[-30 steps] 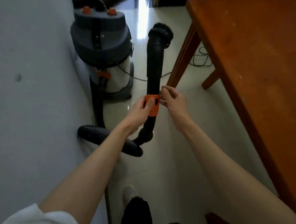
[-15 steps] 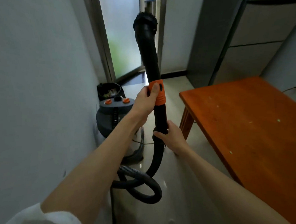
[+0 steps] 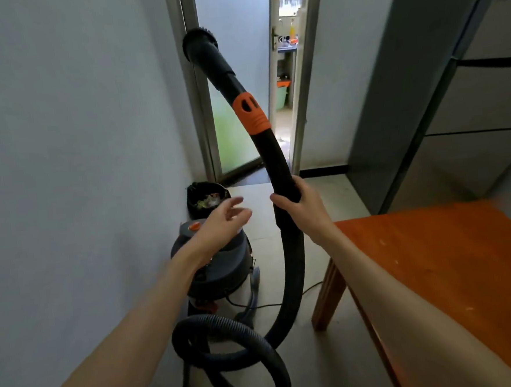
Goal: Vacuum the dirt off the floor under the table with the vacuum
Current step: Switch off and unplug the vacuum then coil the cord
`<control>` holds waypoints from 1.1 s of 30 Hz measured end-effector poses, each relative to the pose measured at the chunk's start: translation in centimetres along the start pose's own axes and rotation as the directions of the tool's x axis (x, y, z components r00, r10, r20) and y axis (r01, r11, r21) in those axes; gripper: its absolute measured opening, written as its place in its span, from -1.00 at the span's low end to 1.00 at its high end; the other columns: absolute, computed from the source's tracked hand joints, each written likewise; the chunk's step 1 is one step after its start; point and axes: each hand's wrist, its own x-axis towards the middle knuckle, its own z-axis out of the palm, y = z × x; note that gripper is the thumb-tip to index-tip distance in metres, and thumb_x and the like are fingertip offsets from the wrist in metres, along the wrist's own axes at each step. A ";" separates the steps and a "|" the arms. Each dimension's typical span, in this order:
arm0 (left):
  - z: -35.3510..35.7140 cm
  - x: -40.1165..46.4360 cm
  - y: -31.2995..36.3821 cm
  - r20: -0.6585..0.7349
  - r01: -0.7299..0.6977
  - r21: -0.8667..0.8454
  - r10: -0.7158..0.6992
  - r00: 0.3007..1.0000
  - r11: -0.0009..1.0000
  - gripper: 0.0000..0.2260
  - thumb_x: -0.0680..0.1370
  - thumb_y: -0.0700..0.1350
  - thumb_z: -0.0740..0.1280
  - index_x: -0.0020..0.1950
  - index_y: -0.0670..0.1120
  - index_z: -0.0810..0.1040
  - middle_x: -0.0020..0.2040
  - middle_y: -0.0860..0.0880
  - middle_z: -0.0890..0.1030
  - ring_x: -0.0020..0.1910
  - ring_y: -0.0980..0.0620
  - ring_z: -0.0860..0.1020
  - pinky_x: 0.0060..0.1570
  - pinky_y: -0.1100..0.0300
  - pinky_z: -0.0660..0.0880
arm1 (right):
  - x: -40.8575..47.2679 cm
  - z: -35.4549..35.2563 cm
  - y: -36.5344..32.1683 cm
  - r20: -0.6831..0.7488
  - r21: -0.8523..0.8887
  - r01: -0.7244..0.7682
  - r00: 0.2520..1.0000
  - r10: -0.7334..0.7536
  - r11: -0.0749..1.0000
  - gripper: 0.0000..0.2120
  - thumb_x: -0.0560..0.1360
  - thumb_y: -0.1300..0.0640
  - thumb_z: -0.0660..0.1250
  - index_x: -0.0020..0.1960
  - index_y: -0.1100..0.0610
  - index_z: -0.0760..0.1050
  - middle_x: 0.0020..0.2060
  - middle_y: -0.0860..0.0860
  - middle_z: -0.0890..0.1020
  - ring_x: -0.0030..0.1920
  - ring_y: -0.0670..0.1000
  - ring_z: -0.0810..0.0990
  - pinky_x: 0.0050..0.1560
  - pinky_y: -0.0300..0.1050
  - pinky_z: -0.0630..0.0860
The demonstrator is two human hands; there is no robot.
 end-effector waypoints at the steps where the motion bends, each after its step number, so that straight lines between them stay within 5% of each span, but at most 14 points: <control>1: 0.2 -0.1 -1.5 0.023 0.043 0.063 -0.044 0.999 0.997 -0.57 0.59 -0.02 0.24 0.44 -0.05 0.28 0.29 -0.03 0.48 0.19 0.08 0.46 0.18 0.16 0.41 | 0.6 -0.2 -0.3 0.014 0.049 -0.007 1.000 0.006 0.999 -0.70 0.52 0.17 0.35 0.22 0.14 0.40 -0.06 0.03 0.54 -0.05 -0.01 0.56 -0.06 -0.14 0.57; 6: 0.8 1.2 -3.8 0.142 0.066 0.192 -0.094 0.985 0.979 -0.47 0.58 -0.06 0.28 0.50 -0.04 0.18 0.42 -0.03 0.35 0.38 0.01 0.34 0.37 0.07 0.29 | 3.3 0.2 -1.3 0.095 0.364 -0.111 0.992 0.081 0.925 -0.73 0.53 0.23 0.33 0.22 0.20 0.41 -0.04 0.05 0.56 0.02 0.06 0.56 0.03 -0.09 0.53; 10: 1.0 2.5 -3.3 0.203 0.065 0.144 -0.094 0.975 0.987 -0.49 0.55 -0.19 0.32 0.45 -0.05 0.22 0.30 -0.05 0.46 0.32 -0.01 0.41 0.31 0.02 0.38 | 4.7 0.7 -2.5 0.186 0.590 -0.175 0.979 0.079 0.788 -0.84 0.53 0.30 0.29 0.10 0.19 0.45 -0.09 0.10 0.57 -0.03 0.06 0.59 0.01 -0.05 0.55; 13: 0.1 2.8 -3.5 0.157 0.056 0.153 -0.080 0.984 0.987 -0.60 0.53 -0.22 0.33 0.35 -0.12 0.33 0.21 -0.06 0.51 0.24 -0.02 0.47 0.25 0.06 0.43 | 5.3 0.8 -3.4 0.203 0.647 -0.174 0.978 0.052 0.742 -0.88 0.52 0.31 0.29 0.04 0.20 0.47 -0.10 0.11 0.57 -0.06 0.06 0.58 -0.05 -0.07 0.55; 18: -1.0 3.9 -1.2 -0.050 -0.091 0.438 0.125 0.991 0.894 -0.60 0.50 -0.11 0.39 0.28 -0.14 0.37 0.12 -0.07 0.54 0.03 0.04 0.49 -0.03 0.20 0.41 | 6.5 0.8 -5.4 0.087 0.684 -0.083 0.996 0.032 0.725 -0.89 0.55 0.27 0.26 0.07 0.18 0.48 -0.03 0.11 0.57 -0.01 0.05 0.57 -0.01 -0.10 0.56; 25: -3.1 4.6 4.5 -0.268 -0.099 0.771 0.462 0.845 0.629 -0.63 0.51 0.03 0.35 0.20 -0.13 0.36 0.01 -0.10 0.50 -0.06 -0.08 0.52 -0.15 0.09 0.47 | 7.4 0.0 -7.8 -0.173 0.634 0.070 0.984 0.052 0.770 -0.78 0.57 0.13 0.26 0.19 0.11 0.34 0.02 -0.02 0.55 0.02 -0.07 0.55 0.26 -0.01 0.48; 30: -3.2 3.9 6.3 -0.296 -0.060 0.833 0.535 0.791 0.550 -0.59 0.49 0.09 0.37 0.19 -0.12 0.37 -0.03 -0.09 0.49 -0.14 -0.02 0.48 -0.21 0.13 0.41 | 6.1 0.0 -6.5 -0.146 0.787 0.042 0.982 0.120 0.616 -0.54 0.54 0.20 0.30 0.38 0.22 0.24 0.12 0.09 0.53 0.03 -0.03 0.57 0.03 -0.14 0.58; 33: -2.7 3.4 6.0 -0.283 -0.080 0.811 0.508 0.813 0.580 -0.54 0.45 0.13 0.39 0.21 -0.11 0.42 0.02 -0.07 0.50 -0.09 0.02 0.47 -0.15 0.19 0.38 | 5.5 -0.5 -5.8 -0.074 0.890 -0.017 0.981 0.181 0.455 -0.55 0.54 0.22 0.29 0.38 0.23 0.25 0.18 0.17 0.52 0.16 0.11 0.55 0.03 -0.03 0.58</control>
